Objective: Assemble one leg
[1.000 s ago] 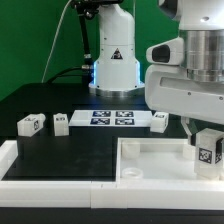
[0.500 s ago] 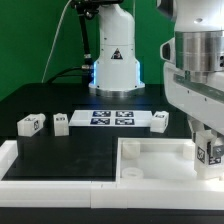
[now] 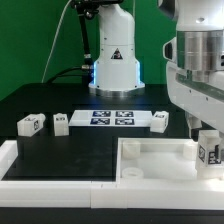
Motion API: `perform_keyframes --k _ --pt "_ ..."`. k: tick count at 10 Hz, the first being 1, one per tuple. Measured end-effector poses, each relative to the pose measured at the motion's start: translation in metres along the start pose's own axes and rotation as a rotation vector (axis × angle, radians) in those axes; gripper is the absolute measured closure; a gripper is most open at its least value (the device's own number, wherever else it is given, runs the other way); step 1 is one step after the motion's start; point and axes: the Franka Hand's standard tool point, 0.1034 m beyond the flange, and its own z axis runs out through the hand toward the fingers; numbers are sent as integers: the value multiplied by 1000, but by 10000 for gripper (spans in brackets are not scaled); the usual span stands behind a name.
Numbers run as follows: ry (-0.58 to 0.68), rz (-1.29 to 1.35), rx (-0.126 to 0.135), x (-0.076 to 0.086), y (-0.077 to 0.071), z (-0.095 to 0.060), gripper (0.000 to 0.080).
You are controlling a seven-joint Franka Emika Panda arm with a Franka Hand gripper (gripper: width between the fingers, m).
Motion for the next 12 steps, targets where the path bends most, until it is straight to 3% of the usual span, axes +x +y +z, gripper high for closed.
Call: perform_keyframes --k 4,7,12 --pt "-4 -496 -11 -10 0 6 151" --pt "1 -830 -21 -5 3 8 151" --pt "18 -1149 -31 -4 0 3 151"
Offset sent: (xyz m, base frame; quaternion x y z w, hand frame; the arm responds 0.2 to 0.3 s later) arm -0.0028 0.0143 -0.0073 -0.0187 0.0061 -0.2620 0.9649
